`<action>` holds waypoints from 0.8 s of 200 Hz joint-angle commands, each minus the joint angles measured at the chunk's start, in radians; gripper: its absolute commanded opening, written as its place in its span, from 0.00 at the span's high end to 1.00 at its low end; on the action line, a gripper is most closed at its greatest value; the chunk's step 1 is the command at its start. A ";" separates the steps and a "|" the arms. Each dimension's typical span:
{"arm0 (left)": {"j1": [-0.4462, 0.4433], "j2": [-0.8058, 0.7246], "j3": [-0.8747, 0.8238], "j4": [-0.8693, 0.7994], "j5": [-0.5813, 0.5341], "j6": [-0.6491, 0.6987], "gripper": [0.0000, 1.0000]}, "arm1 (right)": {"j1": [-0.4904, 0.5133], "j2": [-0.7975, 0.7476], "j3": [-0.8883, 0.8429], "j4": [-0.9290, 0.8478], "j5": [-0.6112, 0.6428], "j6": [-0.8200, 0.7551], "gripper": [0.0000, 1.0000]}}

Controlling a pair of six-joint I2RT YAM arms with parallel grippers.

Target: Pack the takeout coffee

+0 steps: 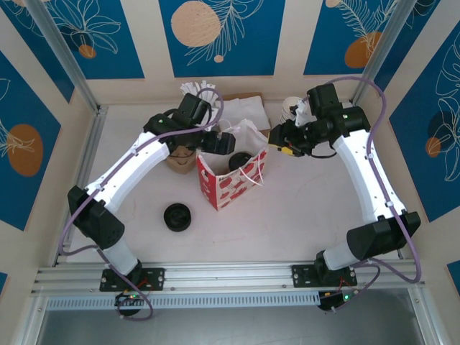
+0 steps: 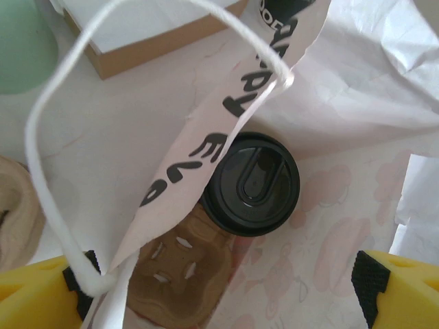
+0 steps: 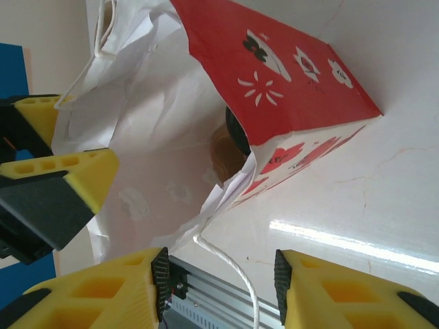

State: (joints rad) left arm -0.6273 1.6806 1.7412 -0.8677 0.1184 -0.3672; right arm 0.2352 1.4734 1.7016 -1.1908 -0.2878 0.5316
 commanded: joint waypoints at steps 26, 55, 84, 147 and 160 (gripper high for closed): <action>-0.070 -0.061 -0.060 0.050 0.088 -0.101 0.05 | -0.004 -0.022 -0.039 0.026 -0.040 0.007 0.52; -0.115 -0.090 -0.107 0.071 0.092 -0.170 0.05 | -0.005 0.004 -0.032 0.017 -0.037 0.000 0.52; -0.149 -0.114 -0.133 0.091 0.110 -0.206 0.05 | -0.004 0.018 -0.036 0.017 -0.037 -0.002 0.52; -0.183 -0.159 -0.165 0.085 0.190 -0.105 0.03 | 0.002 0.054 -0.019 0.001 -0.023 -0.040 0.52; -0.184 -0.179 -0.173 0.085 0.180 -0.083 0.03 | 0.004 0.061 -0.012 -0.004 -0.016 -0.048 0.52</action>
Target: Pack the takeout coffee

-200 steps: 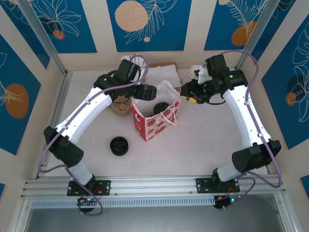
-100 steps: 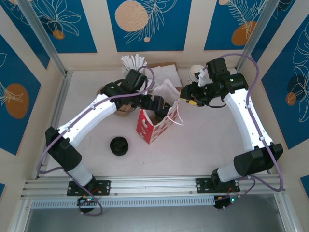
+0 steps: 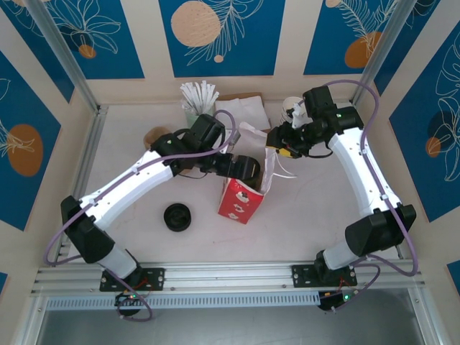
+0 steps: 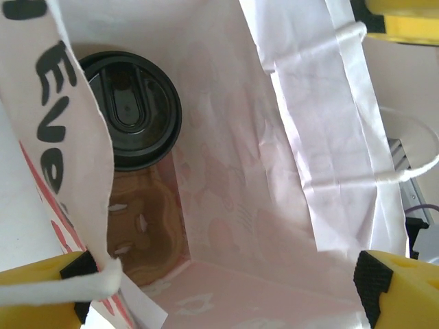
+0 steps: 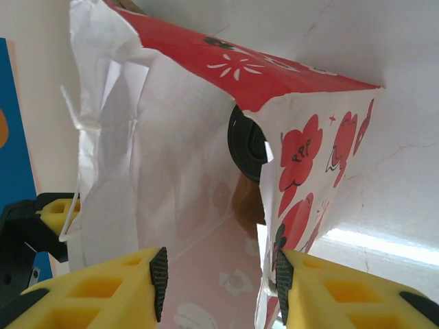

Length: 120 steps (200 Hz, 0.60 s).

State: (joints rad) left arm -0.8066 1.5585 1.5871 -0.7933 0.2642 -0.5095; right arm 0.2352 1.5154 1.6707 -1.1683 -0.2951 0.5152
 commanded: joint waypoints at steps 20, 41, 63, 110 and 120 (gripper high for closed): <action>0.005 -0.085 -0.024 0.016 -0.002 0.088 0.01 | 0.010 0.031 0.031 -0.027 -0.003 -0.042 0.52; 0.028 -0.097 -0.008 0.009 -0.041 0.101 0.01 | 0.017 0.048 0.051 -0.031 0.007 -0.054 0.52; 0.059 -0.101 0.026 0.005 -0.140 0.099 0.01 | 0.025 0.067 0.079 -0.043 0.014 -0.071 0.52; 0.140 -0.099 0.108 0.055 -0.351 0.082 0.01 | 0.055 0.089 0.101 -0.038 0.033 -0.117 0.54; 0.153 -0.107 0.108 0.085 -0.370 0.092 0.01 | 0.060 0.090 0.098 -0.037 0.040 -0.125 0.54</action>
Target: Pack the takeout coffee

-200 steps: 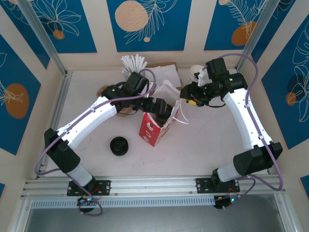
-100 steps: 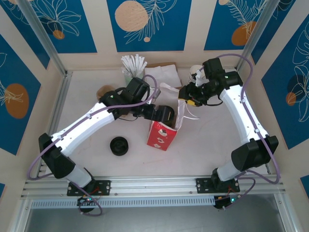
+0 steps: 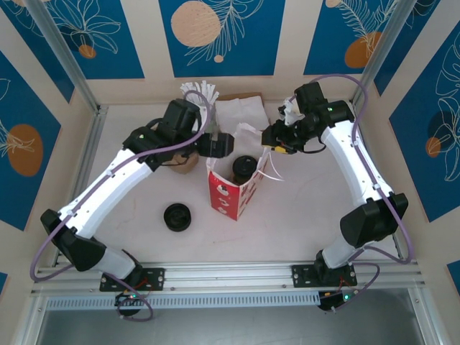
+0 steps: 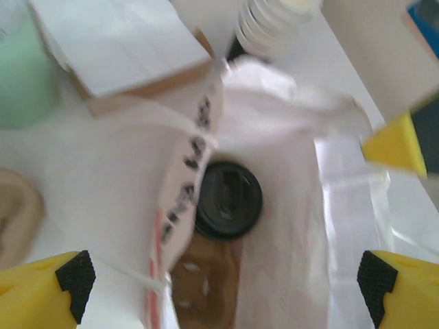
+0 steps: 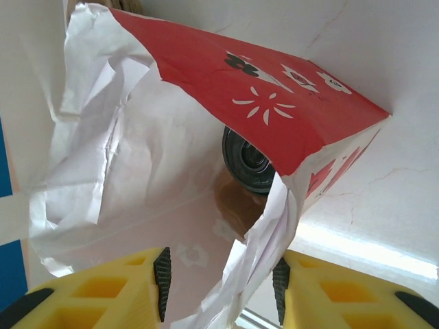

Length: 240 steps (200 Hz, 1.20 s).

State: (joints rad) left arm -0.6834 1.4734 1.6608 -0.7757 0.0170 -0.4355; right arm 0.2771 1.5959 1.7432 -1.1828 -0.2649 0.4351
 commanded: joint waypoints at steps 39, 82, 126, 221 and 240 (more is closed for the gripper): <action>0.068 -0.021 0.062 0.095 -0.154 0.050 0.01 | 0.022 0.015 0.024 -0.017 0.027 -0.063 0.54; 0.104 -0.015 0.092 0.059 -0.239 0.066 0.01 | 0.032 0.036 0.023 -0.032 0.026 -0.061 0.54; 0.135 -0.018 0.088 0.059 -0.261 0.078 0.01 | 0.058 0.061 0.030 -0.014 0.032 -0.076 0.66; 0.192 0.001 0.103 -0.019 -0.331 -0.003 0.01 | 0.136 0.148 0.133 0.017 -0.085 -0.246 0.87; 0.196 0.008 0.108 -0.013 -0.325 0.002 0.01 | 0.159 0.139 0.114 0.035 -0.096 -0.245 0.87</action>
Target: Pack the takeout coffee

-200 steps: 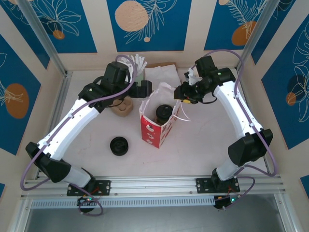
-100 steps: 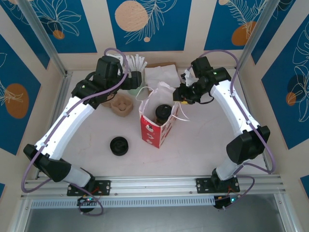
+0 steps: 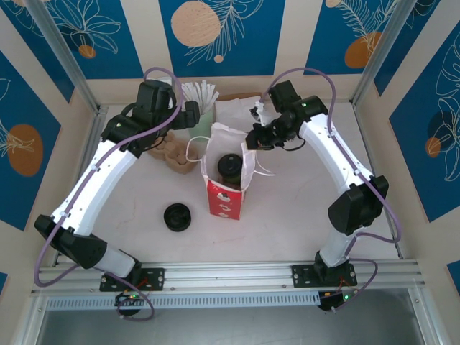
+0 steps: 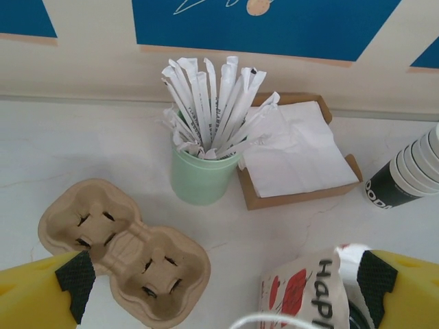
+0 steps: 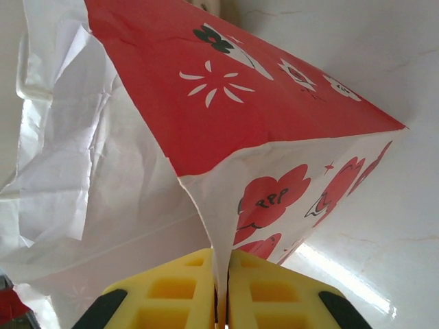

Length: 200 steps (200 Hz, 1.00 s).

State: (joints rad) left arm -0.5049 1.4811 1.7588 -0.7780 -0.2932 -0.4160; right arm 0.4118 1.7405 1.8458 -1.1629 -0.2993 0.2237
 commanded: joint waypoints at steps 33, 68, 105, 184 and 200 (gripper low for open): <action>0.022 0.030 0.038 -0.019 0.002 -0.019 0.01 | 0.040 0.012 0.017 0.034 -0.092 0.001 0.85; 0.026 0.048 0.048 -0.018 0.017 -0.024 0.01 | 0.044 0.025 0.027 0.052 -0.118 0.026 0.80; 0.027 0.056 0.051 -0.014 0.030 -0.017 0.01 | 0.042 0.064 0.088 0.019 -0.108 0.012 0.66; 0.034 0.077 0.060 0.084 -0.020 0.051 0.01 | -0.033 0.121 0.358 -0.091 -0.079 -0.026 0.54; 0.036 0.066 0.017 0.146 -0.066 0.054 0.01 | -0.044 0.098 0.369 -0.073 -0.069 -0.028 0.54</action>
State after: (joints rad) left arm -0.4862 1.5608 1.8099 -0.7376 -0.2955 -0.3958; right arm 0.3801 1.8721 2.1849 -1.2098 -0.3702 0.2226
